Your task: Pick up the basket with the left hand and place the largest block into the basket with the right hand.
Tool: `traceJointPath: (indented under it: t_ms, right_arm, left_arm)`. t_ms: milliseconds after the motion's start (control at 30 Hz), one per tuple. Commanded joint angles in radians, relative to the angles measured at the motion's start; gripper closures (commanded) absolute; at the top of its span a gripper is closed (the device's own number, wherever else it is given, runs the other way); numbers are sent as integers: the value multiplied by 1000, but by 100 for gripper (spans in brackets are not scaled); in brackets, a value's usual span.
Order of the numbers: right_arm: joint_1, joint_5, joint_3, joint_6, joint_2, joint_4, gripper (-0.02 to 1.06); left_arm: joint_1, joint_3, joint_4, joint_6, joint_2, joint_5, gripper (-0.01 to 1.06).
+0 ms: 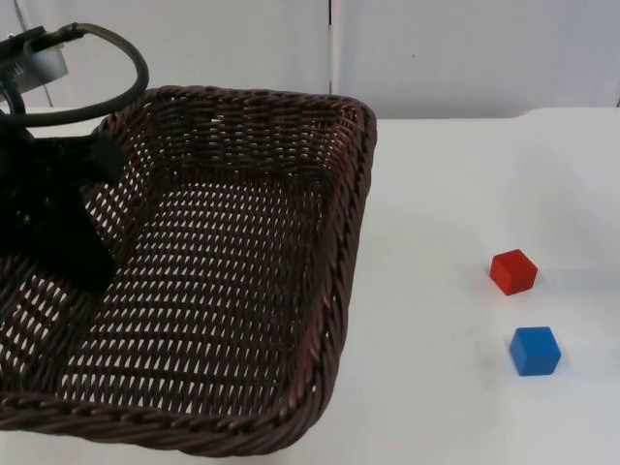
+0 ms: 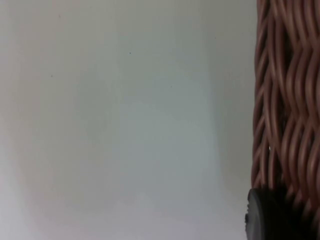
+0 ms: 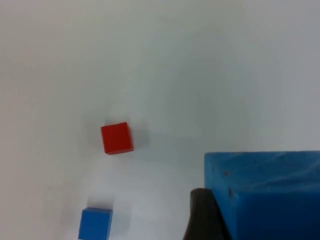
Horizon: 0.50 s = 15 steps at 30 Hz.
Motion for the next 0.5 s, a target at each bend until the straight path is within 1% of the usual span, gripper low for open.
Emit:
traceJointPath:
  t_ms: [0, 33, 133, 267, 300, 367, 433, 467]
  right_arm:
    - [6, 1, -6, -32, -11, 27, 105]
    - [12, 1, -6, -55, -11, 53, 105]
    - [39, -9, -6, -70, -11, 60, 105]
    - [151, -47, -6, -80, -11, 60, 105]
    - [151, -47, -6, -80, -11, 60, 105]
    - [217, -79, -7, -80, -11, 60, 105]
    - [275, -85, -26, -80, -7, 60, 105]
    - [275, -85, -26, -80, -7, 60, 105]
  left_arm:
    - [-4, -2, -24, 2, -15, -6, 105]
    - [-4, -2, -24, 2, -15, -6, 105]
    - [-4, -2, -24, 2, -15, -6, 105]
    - [-4, -2, -24, 2, -15, -6, 105]
    - [-4, -2, -24, 2, -15, -6, 105]
    - [-4, -2, -24, 2, -15, -6, 105]
    - [-4, -2, -24, 2, -15, -6, 105]
    - [-4, -2, -24, 2, -15, -6, 105]
